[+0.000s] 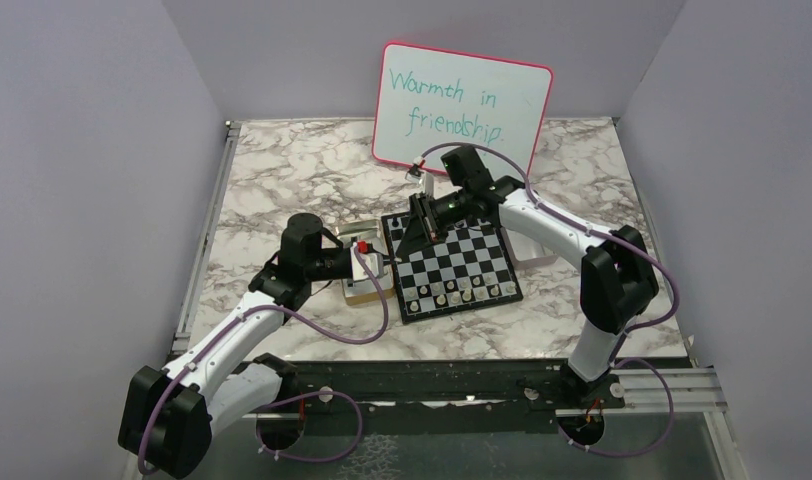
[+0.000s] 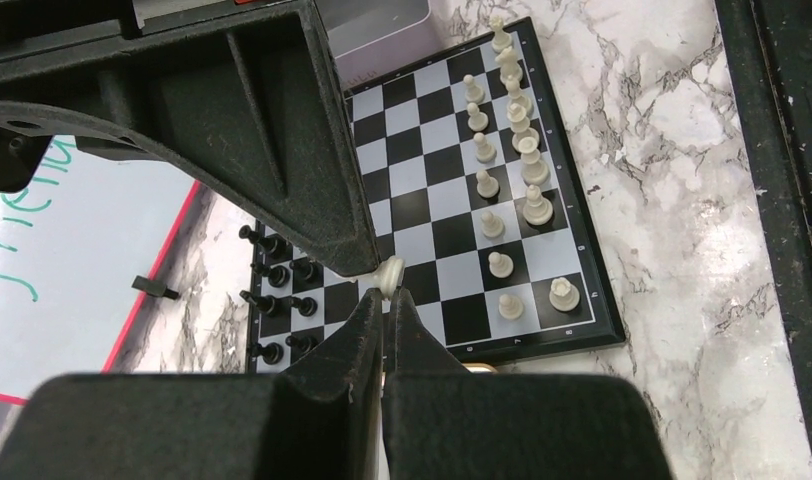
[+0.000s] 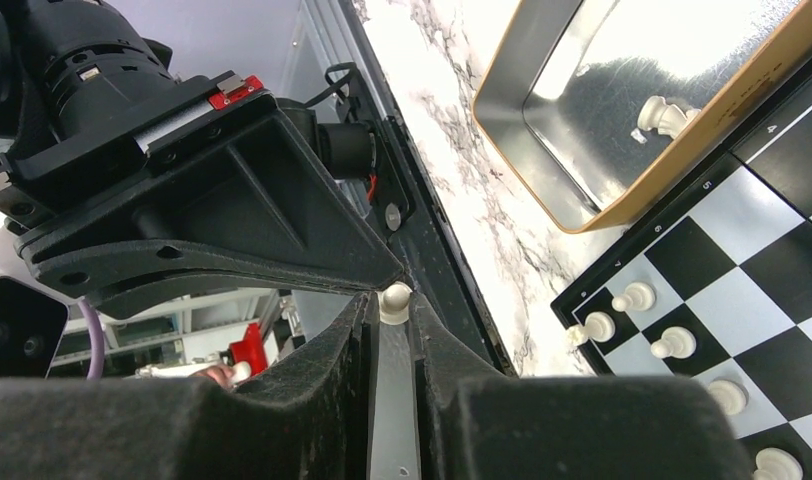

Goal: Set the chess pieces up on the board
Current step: Place the chess piece on the chessboard.

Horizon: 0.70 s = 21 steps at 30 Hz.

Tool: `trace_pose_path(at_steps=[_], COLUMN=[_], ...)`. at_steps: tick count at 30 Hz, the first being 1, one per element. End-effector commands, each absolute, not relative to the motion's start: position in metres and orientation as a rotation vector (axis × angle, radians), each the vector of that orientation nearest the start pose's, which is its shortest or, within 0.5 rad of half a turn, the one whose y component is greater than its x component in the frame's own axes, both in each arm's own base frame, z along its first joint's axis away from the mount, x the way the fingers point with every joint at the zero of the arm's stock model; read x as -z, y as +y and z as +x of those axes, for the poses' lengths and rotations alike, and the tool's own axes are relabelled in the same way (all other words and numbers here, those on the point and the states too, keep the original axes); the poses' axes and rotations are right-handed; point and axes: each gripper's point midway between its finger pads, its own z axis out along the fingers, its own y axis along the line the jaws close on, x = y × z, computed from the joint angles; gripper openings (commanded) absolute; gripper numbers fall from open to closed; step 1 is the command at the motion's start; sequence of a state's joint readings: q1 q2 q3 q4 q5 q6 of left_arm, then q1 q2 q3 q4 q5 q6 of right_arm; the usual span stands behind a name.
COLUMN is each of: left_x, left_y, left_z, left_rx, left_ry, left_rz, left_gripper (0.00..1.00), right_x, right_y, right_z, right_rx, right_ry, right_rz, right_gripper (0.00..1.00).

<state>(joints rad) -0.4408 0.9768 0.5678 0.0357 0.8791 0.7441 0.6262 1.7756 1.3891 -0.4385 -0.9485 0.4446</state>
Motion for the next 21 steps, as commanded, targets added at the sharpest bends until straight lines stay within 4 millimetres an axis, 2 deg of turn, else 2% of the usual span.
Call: trace_pose_path(at_steps=[1, 4, 8, 11, 17, 19, 21], left_x=[-0.1824, -0.1826, -0.1836, -0.1837, -0.1827, -0.1823, -0.1825], left_y=[-0.2376, -0.2375, -0.2379, -0.2375, -0.2373, -0.2374, -0.2373], left_z=[0.2162, 0.2156, 0.2139, 0.2133, 0.2137, 0.2137, 0.2133], left_rx=[0.665, 0.663, 0.666, 0.663, 0.662, 0.664, 0.664], left_ry=[1.114, 1.108, 1.094, 1.093, 1.096, 1.098, 1.097], left_rz=[1.482, 1.485, 1.490, 1.490, 1.491, 1.491, 1.490], left_gripper=[0.00, 0.00, 0.00, 0.00, 0.00, 0.00, 0.00], right_x=[-0.1938, -0.1941, -0.1966, -0.1961, -0.1938, -0.1906, -0.1870], right_y=[0.3657, 0.3672, 0.3691, 0.3699, 0.3684, 0.3681, 0.3680], right_z=[0.2388, 0.2399, 0.2376, 0.2389, 0.2379, 0.2378, 0.2390], right_rx=[-1.662, -1.675, -1.725, -1.717, -1.714, -1.712, -1.700], right_ry=[2.402, 2.394, 2.372, 2.372, 2.370, 2.375, 2.387], right_rz=[-0.750, -0.735, -0.725, -0.712, -0.706, -0.699, -0.686], right_gripper=[0.21, 0.22, 0.31, 0.30, 0.22, 0.22, 0.29])
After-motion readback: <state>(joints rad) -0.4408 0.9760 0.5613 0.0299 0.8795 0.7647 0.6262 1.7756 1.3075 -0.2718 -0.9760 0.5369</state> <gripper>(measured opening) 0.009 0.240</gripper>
